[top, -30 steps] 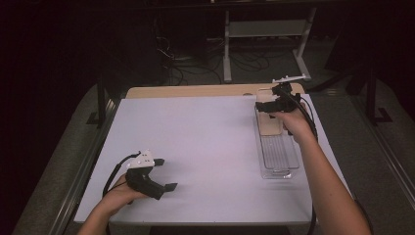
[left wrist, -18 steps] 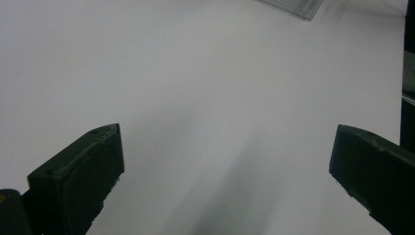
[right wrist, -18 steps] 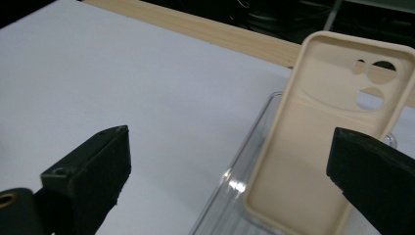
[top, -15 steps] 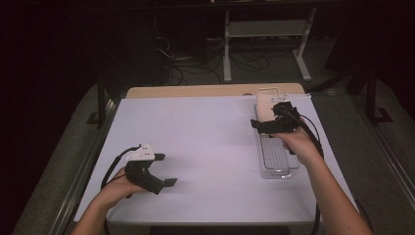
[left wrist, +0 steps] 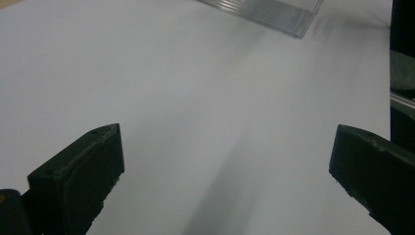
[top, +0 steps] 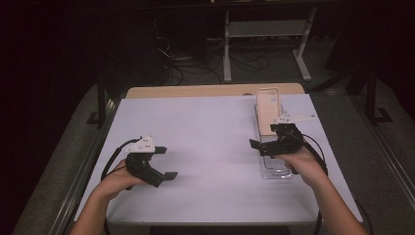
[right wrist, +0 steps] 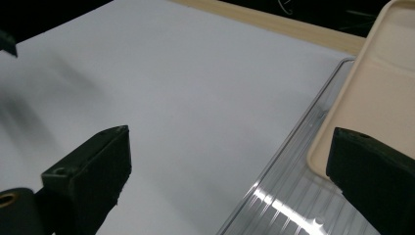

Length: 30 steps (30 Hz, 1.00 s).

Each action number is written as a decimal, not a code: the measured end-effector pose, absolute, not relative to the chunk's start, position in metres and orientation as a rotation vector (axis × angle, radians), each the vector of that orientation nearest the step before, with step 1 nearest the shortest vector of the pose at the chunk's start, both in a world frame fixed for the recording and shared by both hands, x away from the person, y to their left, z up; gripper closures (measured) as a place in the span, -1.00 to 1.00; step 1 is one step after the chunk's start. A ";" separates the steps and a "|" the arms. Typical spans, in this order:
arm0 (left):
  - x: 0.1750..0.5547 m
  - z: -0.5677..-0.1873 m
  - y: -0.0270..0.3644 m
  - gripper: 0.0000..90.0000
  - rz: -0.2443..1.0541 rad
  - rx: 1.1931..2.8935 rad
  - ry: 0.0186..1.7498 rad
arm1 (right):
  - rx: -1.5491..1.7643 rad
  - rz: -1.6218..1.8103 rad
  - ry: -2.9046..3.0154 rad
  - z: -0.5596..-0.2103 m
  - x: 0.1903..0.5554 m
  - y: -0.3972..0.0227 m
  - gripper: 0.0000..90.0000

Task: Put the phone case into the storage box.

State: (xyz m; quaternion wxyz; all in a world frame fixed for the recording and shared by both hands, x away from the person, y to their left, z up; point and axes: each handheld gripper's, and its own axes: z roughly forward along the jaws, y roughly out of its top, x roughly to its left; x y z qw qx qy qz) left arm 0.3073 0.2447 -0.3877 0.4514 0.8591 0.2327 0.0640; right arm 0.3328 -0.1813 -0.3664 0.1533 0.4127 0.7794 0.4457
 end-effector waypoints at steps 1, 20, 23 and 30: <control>0.307 -0.388 0.245 -1.00 0.164 2.117 0.574 | 1.176 1.279 2.239 -0.367 0.331 -0.181 -0.94; 0.299 -0.388 0.248 -1.00 0.167 2.130 0.564 | 1.127 1.318 2.327 -0.392 0.293 -0.192 -0.92; 0.298 -0.388 0.248 -1.00 0.165 2.130 0.558 | 1.118 1.320 2.340 -0.395 0.289 -0.192 -0.92; 0.298 -0.388 0.248 -1.00 0.165 2.132 0.549 | 1.104 1.300 2.342 -0.398 0.287 -0.192 -0.91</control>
